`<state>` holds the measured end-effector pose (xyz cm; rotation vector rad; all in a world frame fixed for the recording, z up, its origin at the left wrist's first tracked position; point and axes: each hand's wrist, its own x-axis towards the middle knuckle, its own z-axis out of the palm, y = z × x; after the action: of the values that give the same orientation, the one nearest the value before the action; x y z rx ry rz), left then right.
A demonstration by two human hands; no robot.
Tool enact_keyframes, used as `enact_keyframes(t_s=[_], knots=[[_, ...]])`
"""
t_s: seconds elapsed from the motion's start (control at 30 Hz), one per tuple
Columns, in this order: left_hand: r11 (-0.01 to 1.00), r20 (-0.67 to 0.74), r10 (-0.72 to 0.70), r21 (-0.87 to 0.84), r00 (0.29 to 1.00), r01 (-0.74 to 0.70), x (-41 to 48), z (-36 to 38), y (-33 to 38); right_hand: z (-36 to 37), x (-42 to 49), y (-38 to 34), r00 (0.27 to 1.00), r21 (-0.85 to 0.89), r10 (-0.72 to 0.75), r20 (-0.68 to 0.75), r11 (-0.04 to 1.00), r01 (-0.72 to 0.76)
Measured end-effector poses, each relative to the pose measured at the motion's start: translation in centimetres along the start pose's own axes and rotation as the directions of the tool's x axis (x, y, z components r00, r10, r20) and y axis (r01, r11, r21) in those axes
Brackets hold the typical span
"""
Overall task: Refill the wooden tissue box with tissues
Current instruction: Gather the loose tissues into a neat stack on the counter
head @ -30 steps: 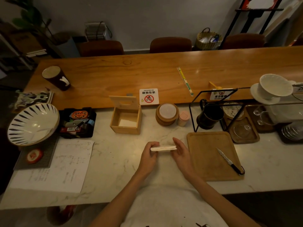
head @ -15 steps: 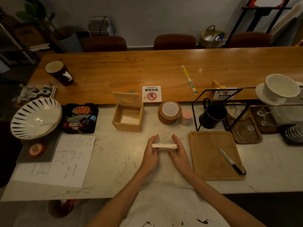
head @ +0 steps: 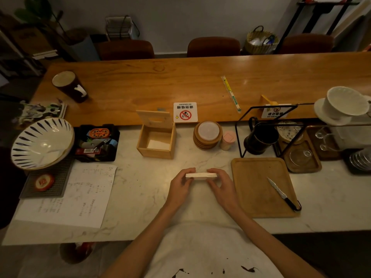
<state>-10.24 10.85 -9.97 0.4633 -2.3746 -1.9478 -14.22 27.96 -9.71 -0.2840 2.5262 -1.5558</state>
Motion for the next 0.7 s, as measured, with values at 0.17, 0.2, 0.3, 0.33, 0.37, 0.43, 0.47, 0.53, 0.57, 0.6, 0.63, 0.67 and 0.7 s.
enact_keyframes(t_s=[0.17,0.2,0.3,0.33,0.37,0.43,0.47,0.53,0.57,0.6,0.63,0.67,0.7], knots=[[1.000,0.042,-0.009,0.026,0.999,0.008,0.1,-0.3,-0.2,-0.1,0.1,0.1,1.000,0.003,0.007,0.014,1.000,-0.008],[1.000,0.054,-0.020,0.025,0.998,0.019,0.2,-0.4,-0.1,-0.2,0.1,-0.1,1.000,0.024,0.017,0.017,1.000,-0.017],[0.997,0.039,-0.070,0.041,0.997,0.068,0.6,-0.6,0.0,-0.7,0.6,-0.7,0.987,0.195,0.148,0.068,0.968,-0.158],[0.994,0.032,-0.098,0.041,0.995,0.097,0.8,-0.7,0.2,-0.9,0.7,-0.7,0.976,0.248,0.194,0.096,0.945,-0.212],[0.991,0.037,-0.130,0.025,0.991,0.129,0.9,-0.7,0.3,-1.0,0.8,-0.5,0.967,0.273,0.226,0.114,0.929,-0.250],[0.986,0.068,-0.165,-0.009,0.984,0.166,0.9,-0.8,0.6,-1.2,0.6,-0.1,0.955,0.260,0.261,0.142,0.921,-0.290],[0.988,0.080,-0.152,-0.001,0.985,0.153,0.9,-0.8,0.7,-1.3,0.5,-0.1,0.954,0.230,0.258,0.153,0.930,-0.288],[0.996,0.112,-0.082,0.048,0.990,0.077,0.7,-0.8,0.8,-1.7,0.5,-0.3,0.970,0.025,0.169,0.174,0.984,-0.176],[0.997,0.133,-0.040,0.073,0.990,0.031,0.6,-0.8,1.0,-2.1,0.7,-0.5,0.980,-0.145,0.072,0.184,0.988,-0.045],[0.996,0.156,-0.002,0.090,0.988,-0.012,0.4,-0.8,1.3,-2.3,1.1,-0.9,0.976,-0.292,-0.049,0.212,0.950,0.111],[0.994,0.179,0.018,0.103,0.984,-0.037,0.3,-0.8,1.6,-2.4,1.4,-1.3,0.955,-0.387,-0.146,0.257,0.890,0.240],[0.993,0.197,0.019,0.110,0.980,-0.042,0.3,-0.8,1.9,-2.3,1.7,-1.7,0.935,-0.444,-0.196,0.297,0.838,0.317],[0.993,0.201,0.002,0.114,0.980,-0.025,0.2,-0.9,2.2,-2.2,1.9,-2.0,0.929,-0.466,-0.203,0.309,0.819,0.334]])
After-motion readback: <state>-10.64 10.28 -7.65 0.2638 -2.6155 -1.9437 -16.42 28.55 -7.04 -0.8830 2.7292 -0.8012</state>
